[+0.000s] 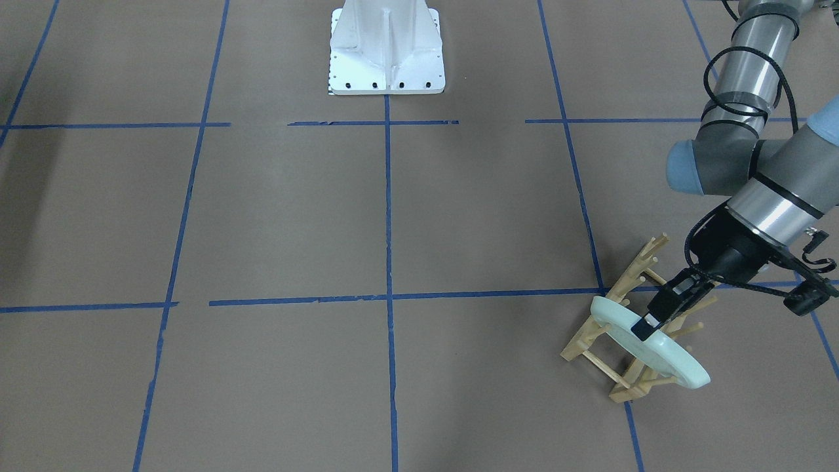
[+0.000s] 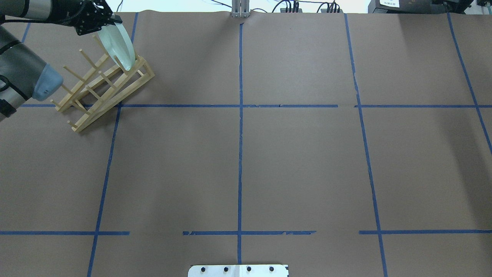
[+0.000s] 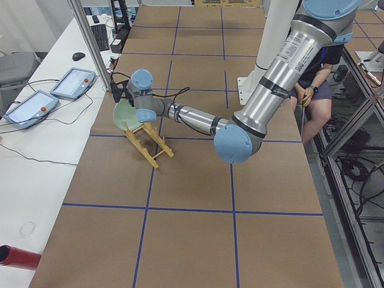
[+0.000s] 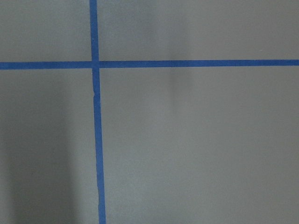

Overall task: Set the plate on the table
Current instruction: 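Lift the green plate up out of the wooden rack with the left gripper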

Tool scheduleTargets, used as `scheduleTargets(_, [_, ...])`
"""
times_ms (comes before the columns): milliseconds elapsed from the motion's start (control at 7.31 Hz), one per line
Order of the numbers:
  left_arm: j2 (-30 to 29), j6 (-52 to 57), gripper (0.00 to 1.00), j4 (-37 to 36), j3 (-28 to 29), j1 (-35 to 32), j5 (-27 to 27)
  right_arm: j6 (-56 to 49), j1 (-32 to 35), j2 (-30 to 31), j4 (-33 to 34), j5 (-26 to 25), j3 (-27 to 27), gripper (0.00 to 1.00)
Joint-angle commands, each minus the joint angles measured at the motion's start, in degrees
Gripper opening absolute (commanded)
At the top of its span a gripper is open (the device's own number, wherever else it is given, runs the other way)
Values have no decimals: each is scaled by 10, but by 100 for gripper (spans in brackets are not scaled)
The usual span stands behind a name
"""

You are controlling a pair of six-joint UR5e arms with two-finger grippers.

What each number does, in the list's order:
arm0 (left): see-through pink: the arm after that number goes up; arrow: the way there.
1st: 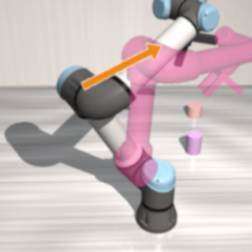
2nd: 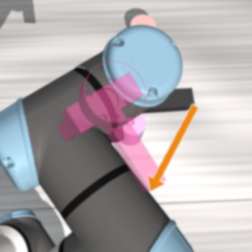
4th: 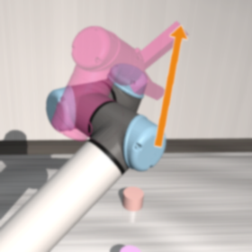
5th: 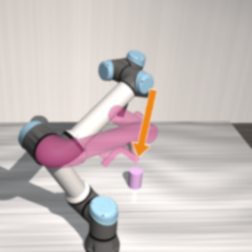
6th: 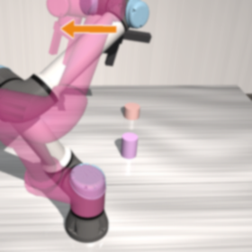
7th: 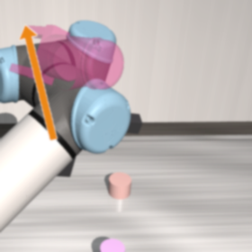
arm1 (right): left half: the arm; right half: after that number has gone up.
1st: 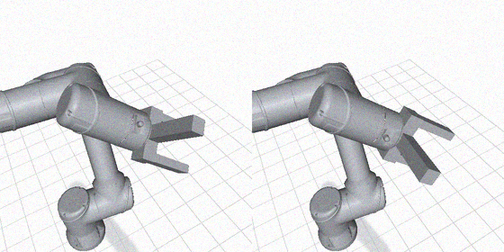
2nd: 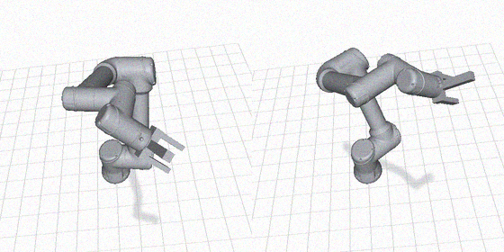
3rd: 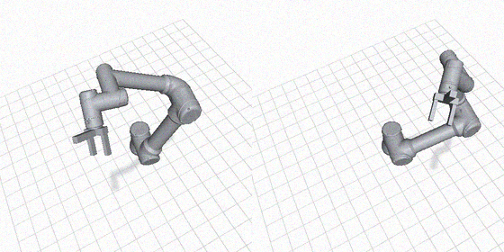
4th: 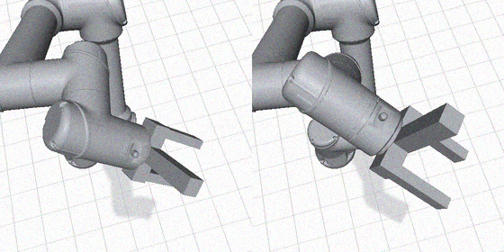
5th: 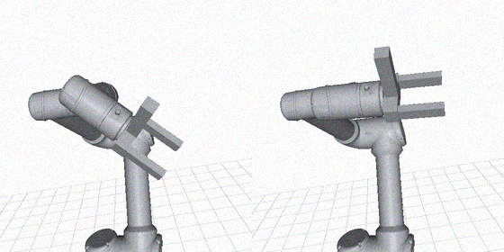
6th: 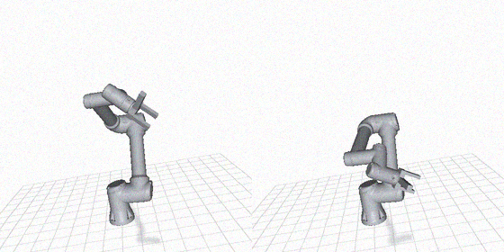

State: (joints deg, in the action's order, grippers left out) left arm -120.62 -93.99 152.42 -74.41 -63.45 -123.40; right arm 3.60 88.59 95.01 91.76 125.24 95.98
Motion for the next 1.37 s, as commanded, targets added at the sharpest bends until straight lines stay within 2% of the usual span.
scheduleTargets(0, [8, 1, 0, 16, -3, -8, 0, 0, 0, 0, 0, 0, 0, 100])
scheduleTargets(274, [28, 2, 0, 19, -40, -33, -7, 0, 0, 0, 0, 0, 0, 100])
scheduleTargets(684, [29, -8, 0, 11, -80, -94, -79, 1, 0, 0, 0, 0, 0, 100])
scheduleTargets(821, [26, -10, 0, -20, -109, -116, -104, 0, 0, 0, 0, 0, 0, 100])
scheduleTargets(1095, [26, 16, 0, -200, -231, -120, -122, 0, 0, 0, 0, 0, 0, 100])
scheduleTargets(1232, [26, 63, 0, -275, -284, -110, -117, 0, 0, 0, 0, 0, 0, 100])
